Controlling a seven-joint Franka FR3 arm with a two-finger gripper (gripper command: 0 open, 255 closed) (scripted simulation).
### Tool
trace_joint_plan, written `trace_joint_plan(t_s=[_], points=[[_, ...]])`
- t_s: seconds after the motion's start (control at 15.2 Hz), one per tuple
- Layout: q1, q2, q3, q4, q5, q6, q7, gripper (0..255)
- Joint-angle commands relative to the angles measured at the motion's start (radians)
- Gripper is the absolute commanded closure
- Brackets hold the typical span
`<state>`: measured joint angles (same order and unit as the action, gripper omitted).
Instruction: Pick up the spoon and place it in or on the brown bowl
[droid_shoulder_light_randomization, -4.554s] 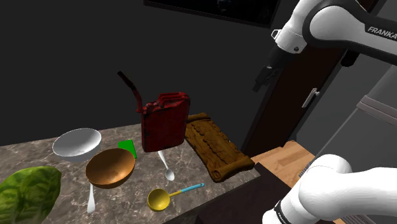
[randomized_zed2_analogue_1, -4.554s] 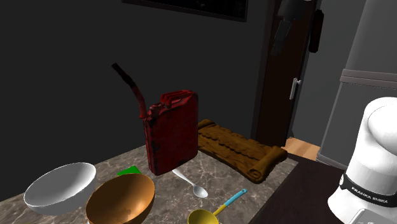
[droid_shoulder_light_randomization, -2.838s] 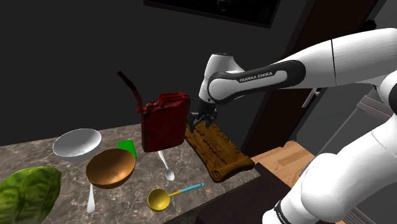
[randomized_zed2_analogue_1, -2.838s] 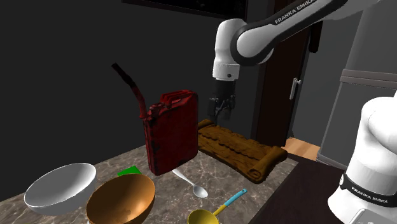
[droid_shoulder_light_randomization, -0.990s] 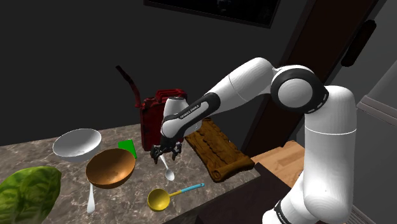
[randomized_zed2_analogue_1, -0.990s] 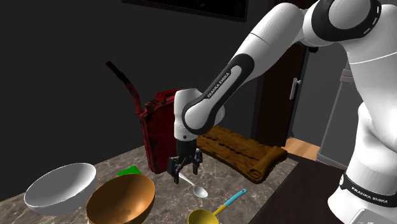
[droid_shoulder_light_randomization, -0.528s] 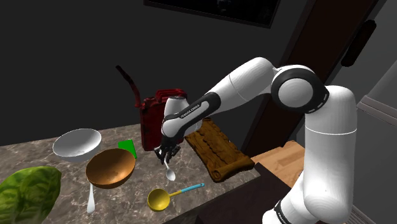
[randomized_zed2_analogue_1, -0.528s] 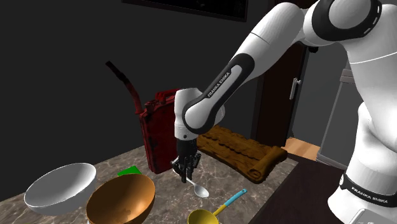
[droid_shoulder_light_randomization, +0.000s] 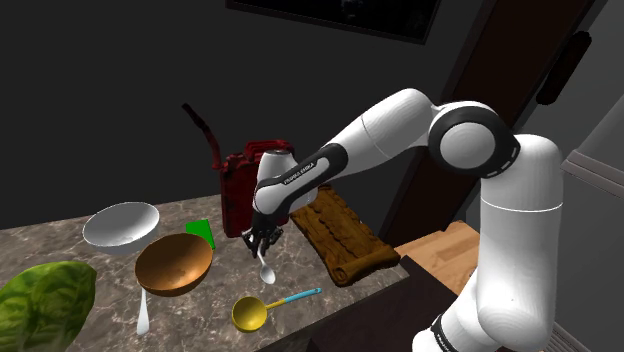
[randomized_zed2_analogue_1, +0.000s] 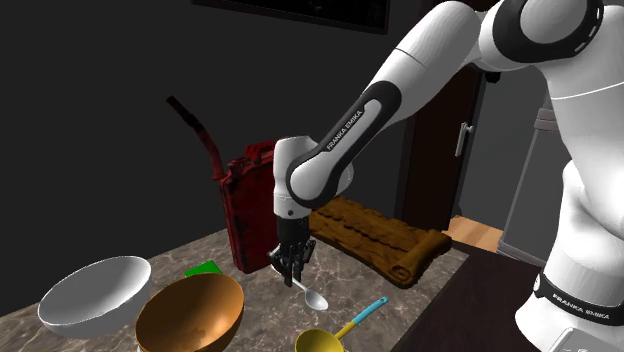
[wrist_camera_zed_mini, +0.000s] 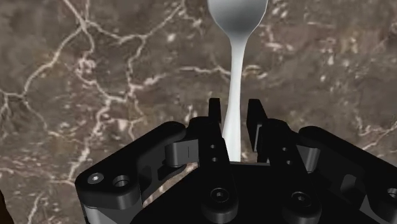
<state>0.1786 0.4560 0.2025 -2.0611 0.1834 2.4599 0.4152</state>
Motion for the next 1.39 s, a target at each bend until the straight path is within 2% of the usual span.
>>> trace_joint_plan(t_s=[0.0, 1.32], points=[[-0.001, -0.018, 0.001, -0.001, 0.001, -0.016, 0.003, 255], [-0.014, -0.203, 0.008, 0.039, 0.008, -0.238, 0.033, 255]])
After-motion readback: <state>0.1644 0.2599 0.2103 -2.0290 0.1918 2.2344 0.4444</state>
